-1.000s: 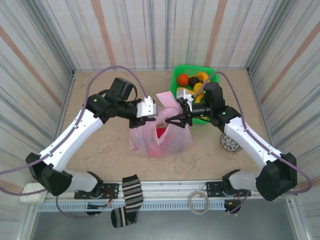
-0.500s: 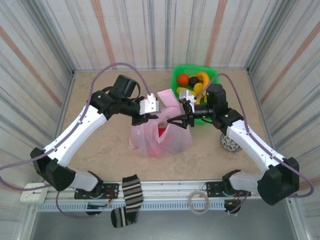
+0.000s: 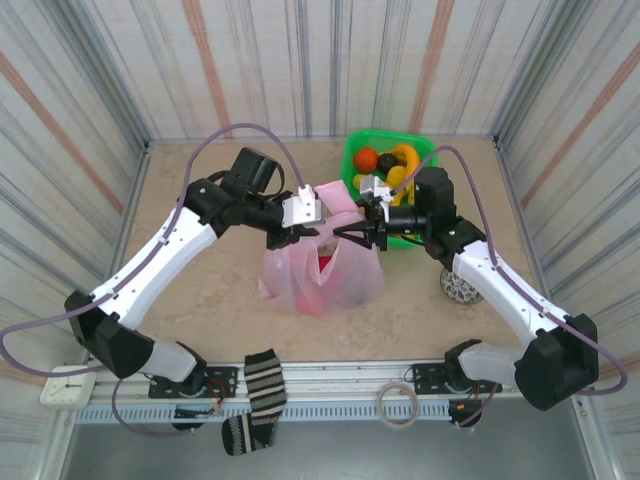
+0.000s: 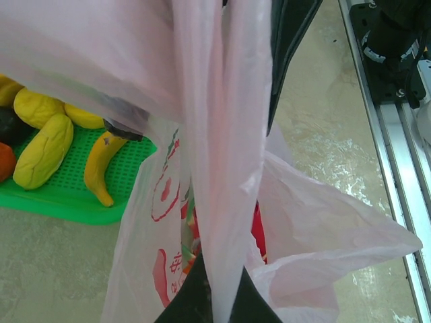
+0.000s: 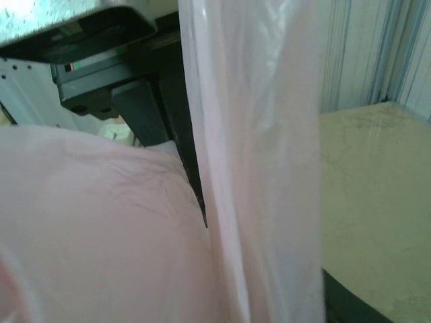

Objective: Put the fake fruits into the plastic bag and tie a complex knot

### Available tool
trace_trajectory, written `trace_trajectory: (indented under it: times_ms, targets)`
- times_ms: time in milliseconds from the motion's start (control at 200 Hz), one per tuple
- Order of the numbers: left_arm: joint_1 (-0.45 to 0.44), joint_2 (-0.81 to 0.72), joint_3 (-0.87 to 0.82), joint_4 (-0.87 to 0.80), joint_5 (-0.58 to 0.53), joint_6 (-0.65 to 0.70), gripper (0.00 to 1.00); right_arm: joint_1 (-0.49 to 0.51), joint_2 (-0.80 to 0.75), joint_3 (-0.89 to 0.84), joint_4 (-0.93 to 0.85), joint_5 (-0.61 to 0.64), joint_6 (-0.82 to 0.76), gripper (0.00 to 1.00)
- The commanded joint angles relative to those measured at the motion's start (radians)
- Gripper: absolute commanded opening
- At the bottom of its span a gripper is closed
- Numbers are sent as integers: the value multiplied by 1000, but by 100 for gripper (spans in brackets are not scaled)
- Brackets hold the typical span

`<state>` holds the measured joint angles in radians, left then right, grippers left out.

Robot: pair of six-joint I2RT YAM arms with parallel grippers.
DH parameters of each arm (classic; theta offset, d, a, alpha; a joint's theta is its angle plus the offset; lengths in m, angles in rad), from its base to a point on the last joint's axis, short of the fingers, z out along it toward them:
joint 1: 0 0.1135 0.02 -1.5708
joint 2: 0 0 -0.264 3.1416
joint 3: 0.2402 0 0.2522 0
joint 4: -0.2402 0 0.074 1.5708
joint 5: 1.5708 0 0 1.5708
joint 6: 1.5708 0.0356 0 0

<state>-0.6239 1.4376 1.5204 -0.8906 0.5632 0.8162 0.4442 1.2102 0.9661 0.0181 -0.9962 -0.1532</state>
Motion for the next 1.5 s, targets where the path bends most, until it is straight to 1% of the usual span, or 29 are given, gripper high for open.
trace_trajectory:
  times_ms: [0,215,255,316,336,381,461,491,556,581,631,681,731,791,842,952,1067,1222,1362,1493]
  targets:
    - [-7,8,32,-22,-9,-11,0,5,3,2,26,-17,20,38]
    - [-8,8,36,-14,-28,-28,0,7,0,1,18,-13,16,0]
    - [-5,4,35,-6,-36,-39,1,5,-3,0,14,-12,13,0]
    - [9,-7,31,5,-28,-58,10,7,-5,-1,10,-9,7,0]
    - [17,-13,28,12,-14,-67,13,6,-5,-1,9,-8,6,0]
    - [44,-33,17,31,33,-90,25,7,-6,-2,9,-1,2,0]
    - [94,-89,-29,92,119,-141,38,7,-5,0,8,5,-3,0]
    - [116,-118,-57,135,148,-167,44,7,-5,0,8,6,-5,0]
    - [170,-183,-134,253,209,-242,51,8,-5,2,11,7,-6,0]
    - [191,-204,-165,310,229,-282,56,8,-5,3,12,8,-7,0]
    - [239,-240,-224,447,245,-399,60,12,-3,3,13,8,-8,0]
    - [290,-249,-270,573,284,-521,65,13,-4,3,15,8,-12,0]
    - [323,-236,-283,662,298,-633,65,16,-3,5,16,11,-12,0]
    - [340,-196,-268,717,299,-722,66,22,-3,4,17,11,-14,0]
    - [341,-157,-245,746,289,-776,66,26,-3,6,17,13,-13,0]
    - [335,-53,-179,813,327,-872,66,36,-1,4,20,15,-16,0]
    - [297,35,-108,815,347,-877,68,44,0,5,22,11,-21,0]
    - [245,117,-51,844,413,-891,71,48,0,6,17,5,-29,0]
    - [217,149,-34,879,491,-894,73,50,0,6,4,0,-44,0]
    - [192,153,-38,905,590,-879,74,50,0,8,-11,8,-54,0]
